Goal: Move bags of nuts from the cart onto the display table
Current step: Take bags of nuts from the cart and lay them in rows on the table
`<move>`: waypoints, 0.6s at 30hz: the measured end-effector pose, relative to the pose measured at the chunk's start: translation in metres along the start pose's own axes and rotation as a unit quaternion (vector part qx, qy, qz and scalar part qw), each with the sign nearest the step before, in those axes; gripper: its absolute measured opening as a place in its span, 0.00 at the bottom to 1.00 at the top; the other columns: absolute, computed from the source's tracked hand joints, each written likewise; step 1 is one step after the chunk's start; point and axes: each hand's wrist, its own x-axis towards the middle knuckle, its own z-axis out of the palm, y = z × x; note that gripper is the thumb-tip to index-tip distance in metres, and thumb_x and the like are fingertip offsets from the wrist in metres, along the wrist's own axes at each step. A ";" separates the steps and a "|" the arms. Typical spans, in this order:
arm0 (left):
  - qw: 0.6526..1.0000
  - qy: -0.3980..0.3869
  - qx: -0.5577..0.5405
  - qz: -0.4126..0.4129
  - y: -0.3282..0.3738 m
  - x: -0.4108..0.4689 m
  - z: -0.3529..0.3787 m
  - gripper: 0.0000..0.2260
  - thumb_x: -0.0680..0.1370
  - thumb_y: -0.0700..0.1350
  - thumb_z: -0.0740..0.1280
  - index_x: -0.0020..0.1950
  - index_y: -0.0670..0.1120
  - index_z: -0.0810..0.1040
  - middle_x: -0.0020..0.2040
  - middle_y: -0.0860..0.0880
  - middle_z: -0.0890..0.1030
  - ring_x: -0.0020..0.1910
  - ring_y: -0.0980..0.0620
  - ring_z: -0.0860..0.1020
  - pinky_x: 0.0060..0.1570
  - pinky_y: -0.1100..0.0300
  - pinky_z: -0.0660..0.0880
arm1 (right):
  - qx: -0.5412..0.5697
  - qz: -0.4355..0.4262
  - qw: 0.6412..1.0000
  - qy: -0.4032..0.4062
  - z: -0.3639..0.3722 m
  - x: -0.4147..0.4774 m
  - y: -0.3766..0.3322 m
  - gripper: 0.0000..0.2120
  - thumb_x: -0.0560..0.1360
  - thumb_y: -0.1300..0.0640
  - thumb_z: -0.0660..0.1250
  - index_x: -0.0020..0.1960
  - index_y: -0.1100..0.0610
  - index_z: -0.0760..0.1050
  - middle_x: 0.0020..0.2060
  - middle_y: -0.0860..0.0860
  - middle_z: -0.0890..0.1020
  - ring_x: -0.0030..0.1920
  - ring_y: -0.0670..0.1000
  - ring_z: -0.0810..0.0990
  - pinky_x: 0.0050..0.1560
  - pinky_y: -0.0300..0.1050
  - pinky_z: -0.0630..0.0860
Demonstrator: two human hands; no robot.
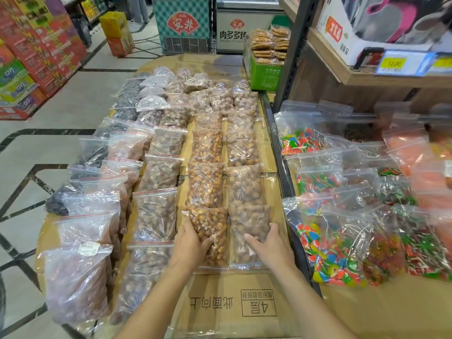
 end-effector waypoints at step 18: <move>0.975 -0.012 0.199 0.098 0.027 -0.016 -0.026 0.31 0.84 0.59 0.64 0.81 0.43 0.64 0.76 0.45 0.74 0.74 0.43 0.73 0.74 0.45 0.72 | -0.150 -0.029 0.988 0.029 -0.034 -0.026 -0.029 0.37 0.83 0.36 0.60 0.84 0.57 0.58 0.81 0.57 0.65 0.80 0.61 0.63 0.79 0.58 0.64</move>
